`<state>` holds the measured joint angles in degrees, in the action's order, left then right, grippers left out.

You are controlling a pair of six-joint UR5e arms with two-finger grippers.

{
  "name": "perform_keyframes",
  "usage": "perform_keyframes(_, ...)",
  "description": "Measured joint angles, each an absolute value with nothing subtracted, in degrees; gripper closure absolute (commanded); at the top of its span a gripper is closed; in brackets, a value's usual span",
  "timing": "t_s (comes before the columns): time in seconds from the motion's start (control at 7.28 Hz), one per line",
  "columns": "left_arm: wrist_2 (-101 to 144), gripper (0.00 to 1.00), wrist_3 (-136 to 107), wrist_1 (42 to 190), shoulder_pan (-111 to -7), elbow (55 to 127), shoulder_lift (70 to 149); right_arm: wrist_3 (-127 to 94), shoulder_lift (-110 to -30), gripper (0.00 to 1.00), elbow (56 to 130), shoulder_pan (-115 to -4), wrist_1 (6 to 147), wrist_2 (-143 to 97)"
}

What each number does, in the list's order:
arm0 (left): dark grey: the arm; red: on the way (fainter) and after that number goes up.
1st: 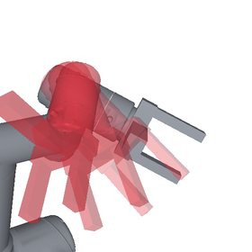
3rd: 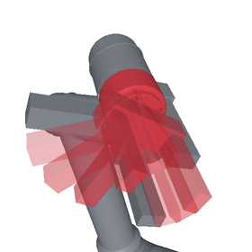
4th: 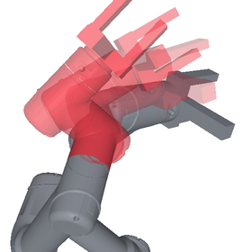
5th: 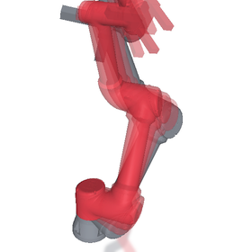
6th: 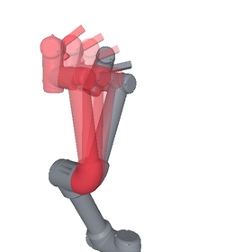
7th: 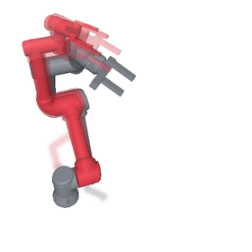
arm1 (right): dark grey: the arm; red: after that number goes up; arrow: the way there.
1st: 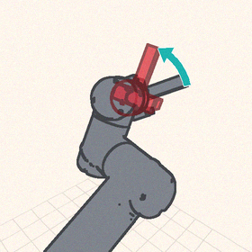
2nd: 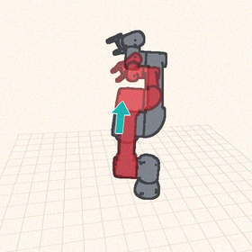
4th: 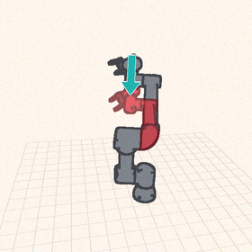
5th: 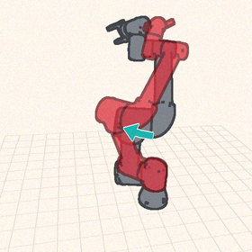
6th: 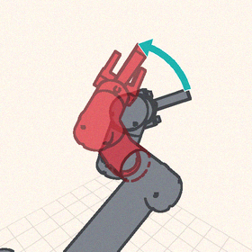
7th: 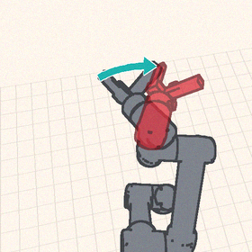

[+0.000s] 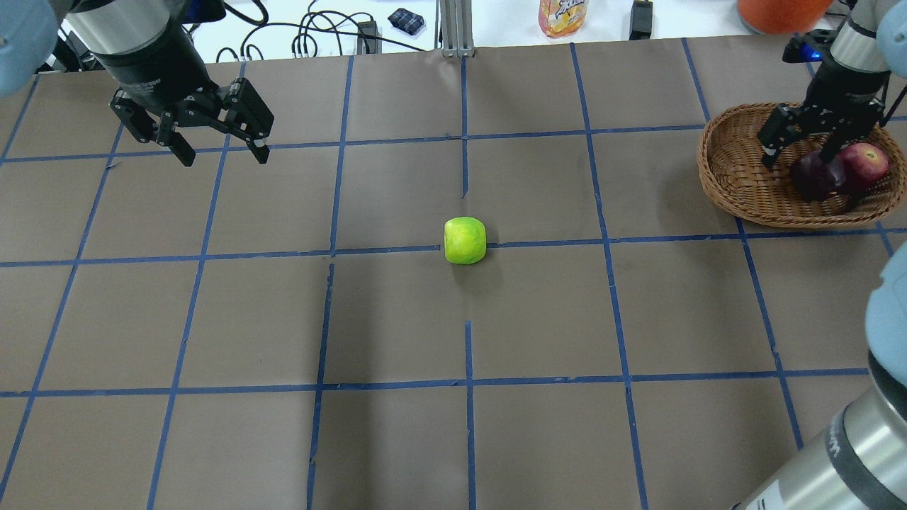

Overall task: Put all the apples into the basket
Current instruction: 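Reach the right gripper down over the green apple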

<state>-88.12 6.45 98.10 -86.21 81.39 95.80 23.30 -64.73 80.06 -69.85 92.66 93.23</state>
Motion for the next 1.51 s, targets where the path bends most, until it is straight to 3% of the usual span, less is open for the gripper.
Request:
perform_keyframes(0.27, -88.31, 0.0, 5.8, 99.05, -86.29, 81.24, 96.17, 10.7, -67.92, 0.0, 80.31, -80.11, 88.46, 87.37)
perform_keyframes(0.69, -88.15, 0.0, 5.68, 98.64, -86.46, 82.11, 96.34, -10.15, -66.57, 0.0, 80.4, -94.56, 92.03, 82.71)
perform_keyframes(1.51, -87.37, 0.0, 5.05, 98.84, -86.25, 80.89, 95.56, -15.84, -58.62, 0.0, 80.71, -106.84, 106.4, 82.13)
